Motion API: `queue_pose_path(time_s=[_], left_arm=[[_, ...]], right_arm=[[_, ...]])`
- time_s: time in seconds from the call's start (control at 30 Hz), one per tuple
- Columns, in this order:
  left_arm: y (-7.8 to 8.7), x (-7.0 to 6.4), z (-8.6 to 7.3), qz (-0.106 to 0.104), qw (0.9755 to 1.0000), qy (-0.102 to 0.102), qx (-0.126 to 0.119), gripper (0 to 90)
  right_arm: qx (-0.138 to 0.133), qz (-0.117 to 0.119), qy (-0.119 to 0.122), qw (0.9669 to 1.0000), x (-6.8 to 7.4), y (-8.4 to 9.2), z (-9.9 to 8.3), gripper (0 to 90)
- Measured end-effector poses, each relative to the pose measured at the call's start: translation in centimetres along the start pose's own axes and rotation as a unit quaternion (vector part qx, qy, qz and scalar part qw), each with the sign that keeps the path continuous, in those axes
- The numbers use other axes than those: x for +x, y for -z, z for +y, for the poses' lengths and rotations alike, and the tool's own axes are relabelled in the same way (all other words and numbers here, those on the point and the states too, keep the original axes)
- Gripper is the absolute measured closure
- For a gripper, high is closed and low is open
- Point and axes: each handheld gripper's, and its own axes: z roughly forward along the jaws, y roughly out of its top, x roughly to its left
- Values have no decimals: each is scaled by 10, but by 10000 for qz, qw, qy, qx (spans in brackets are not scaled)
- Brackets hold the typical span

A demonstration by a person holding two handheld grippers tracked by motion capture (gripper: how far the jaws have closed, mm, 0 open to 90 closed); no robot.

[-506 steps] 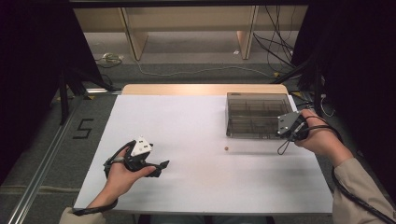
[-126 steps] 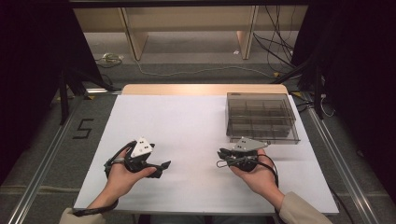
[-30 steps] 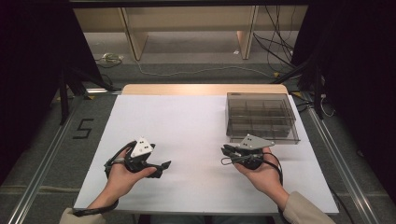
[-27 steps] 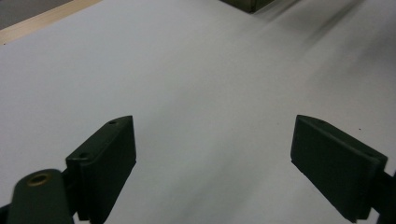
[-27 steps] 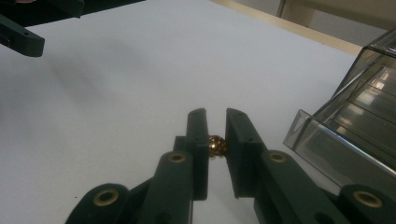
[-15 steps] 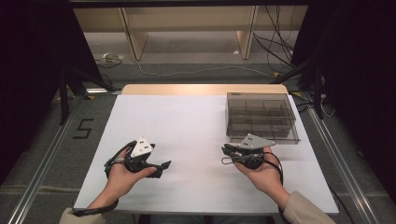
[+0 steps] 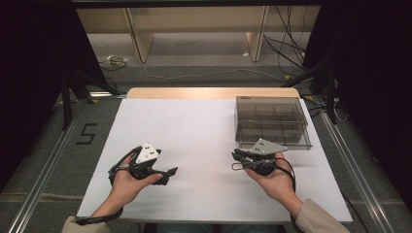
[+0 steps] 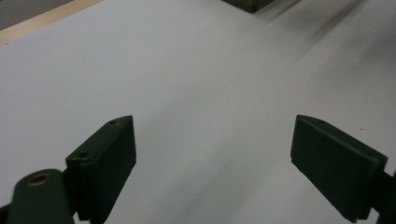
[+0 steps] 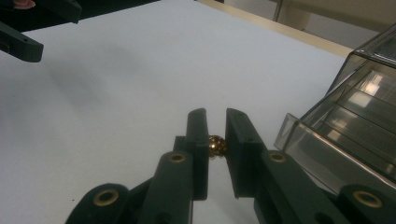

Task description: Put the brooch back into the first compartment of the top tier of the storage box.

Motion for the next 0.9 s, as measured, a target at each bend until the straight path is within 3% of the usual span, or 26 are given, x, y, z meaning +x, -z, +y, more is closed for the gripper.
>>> queue_pose_path(time_s=[0.9], left_arm=[[0,0,0,-8,10000,-11,4,143]], right_arm=[[-34,-20,-16,10000,-1,1,1,810]])
